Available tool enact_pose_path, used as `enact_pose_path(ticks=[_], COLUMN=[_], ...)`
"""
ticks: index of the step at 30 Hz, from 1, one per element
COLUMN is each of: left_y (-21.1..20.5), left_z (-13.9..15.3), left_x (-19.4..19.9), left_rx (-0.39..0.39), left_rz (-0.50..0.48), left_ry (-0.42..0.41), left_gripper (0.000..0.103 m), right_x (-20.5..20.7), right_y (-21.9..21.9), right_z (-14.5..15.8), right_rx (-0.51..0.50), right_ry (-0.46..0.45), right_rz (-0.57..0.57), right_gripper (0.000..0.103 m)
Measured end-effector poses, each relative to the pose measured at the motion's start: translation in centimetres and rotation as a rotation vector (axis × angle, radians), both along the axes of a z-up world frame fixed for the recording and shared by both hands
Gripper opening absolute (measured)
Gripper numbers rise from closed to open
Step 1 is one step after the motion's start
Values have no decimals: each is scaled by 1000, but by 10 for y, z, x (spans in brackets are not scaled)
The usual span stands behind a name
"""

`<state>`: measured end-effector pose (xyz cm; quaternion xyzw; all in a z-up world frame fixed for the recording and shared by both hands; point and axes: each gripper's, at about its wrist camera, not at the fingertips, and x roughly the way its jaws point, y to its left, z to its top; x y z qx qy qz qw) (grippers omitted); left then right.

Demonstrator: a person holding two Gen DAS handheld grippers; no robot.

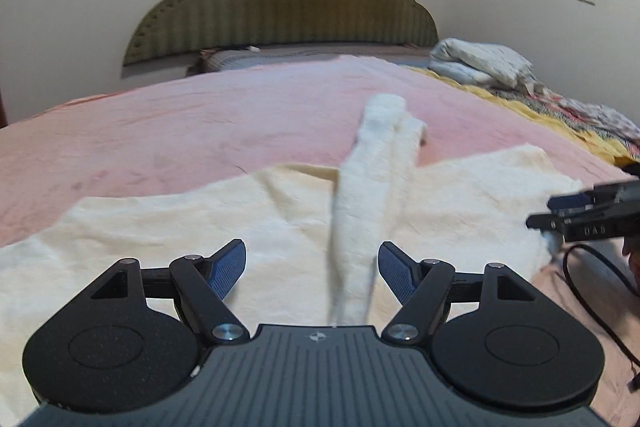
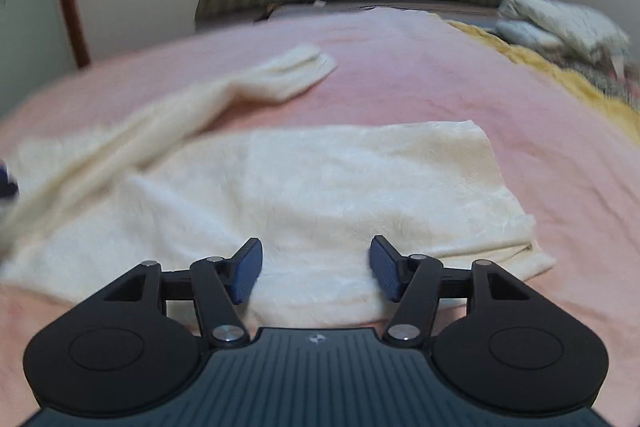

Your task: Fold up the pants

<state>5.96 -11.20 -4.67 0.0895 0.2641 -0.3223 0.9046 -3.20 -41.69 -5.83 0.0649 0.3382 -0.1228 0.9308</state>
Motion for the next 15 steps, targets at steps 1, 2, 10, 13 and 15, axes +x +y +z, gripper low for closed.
enact_pose_path(ticks=[1,2,10,13,15], left_y=[-3,-4,-8,-2,-1], left_z=[-5,-11,-32,-33,-33], left_x=[-1,0,13,20,19], left_rx=[0,-4,-12,-43,-41], left_rz=[-17,-34,-74,-68,-73], left_ry=[-1,-5,72,112,111], left_gripper=[76,76,88,95,97], right_x=[1,3,64,109,140], right_y=[4,7,-7,-16,-29], right_z=[1,5,51,55,47], right_rx=[-34,-38,341,459,534], right_ry=[6,4,-278,-347,-336], right_rz=[-3,-14,50,89,54], right_gripper=[59,59,83,83,83])
